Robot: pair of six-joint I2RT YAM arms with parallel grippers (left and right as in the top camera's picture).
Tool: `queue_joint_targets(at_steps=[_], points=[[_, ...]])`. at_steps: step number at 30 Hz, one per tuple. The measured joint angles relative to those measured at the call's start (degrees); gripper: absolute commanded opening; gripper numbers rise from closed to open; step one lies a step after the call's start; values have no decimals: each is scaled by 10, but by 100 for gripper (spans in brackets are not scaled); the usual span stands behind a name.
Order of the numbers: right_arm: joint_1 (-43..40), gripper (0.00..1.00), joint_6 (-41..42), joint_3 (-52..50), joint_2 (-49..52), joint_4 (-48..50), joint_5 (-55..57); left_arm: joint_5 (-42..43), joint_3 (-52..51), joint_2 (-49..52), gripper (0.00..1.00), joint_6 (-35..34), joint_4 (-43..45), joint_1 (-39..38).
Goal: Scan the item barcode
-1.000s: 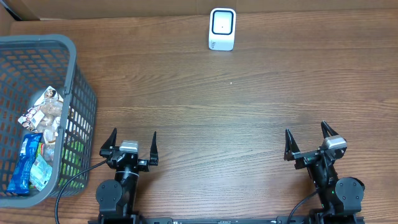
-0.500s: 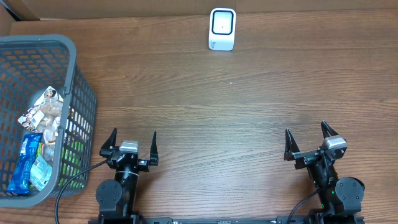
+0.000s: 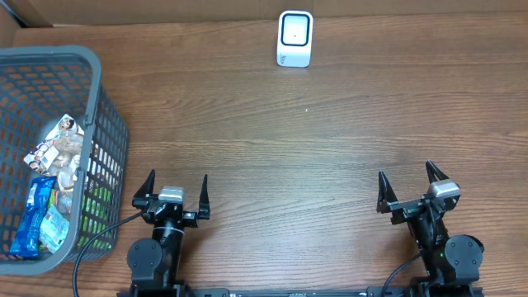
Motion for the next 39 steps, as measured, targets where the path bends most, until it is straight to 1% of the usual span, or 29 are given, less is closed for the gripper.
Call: queue_joint_targets(at_steps=[27, 32, 39], points=[[0, 100, 0, 0, 0, 0, -7, 0, 0, 0, 100, 0, 0, 0], [0, 100, 1, 0, 0, 2, -9, 0, 0, 0, 100, -20, 6, 0], [0, 100, 5, 0, 0, 4, -26, 0, 0, 0, 100, -70, 45, 0]])
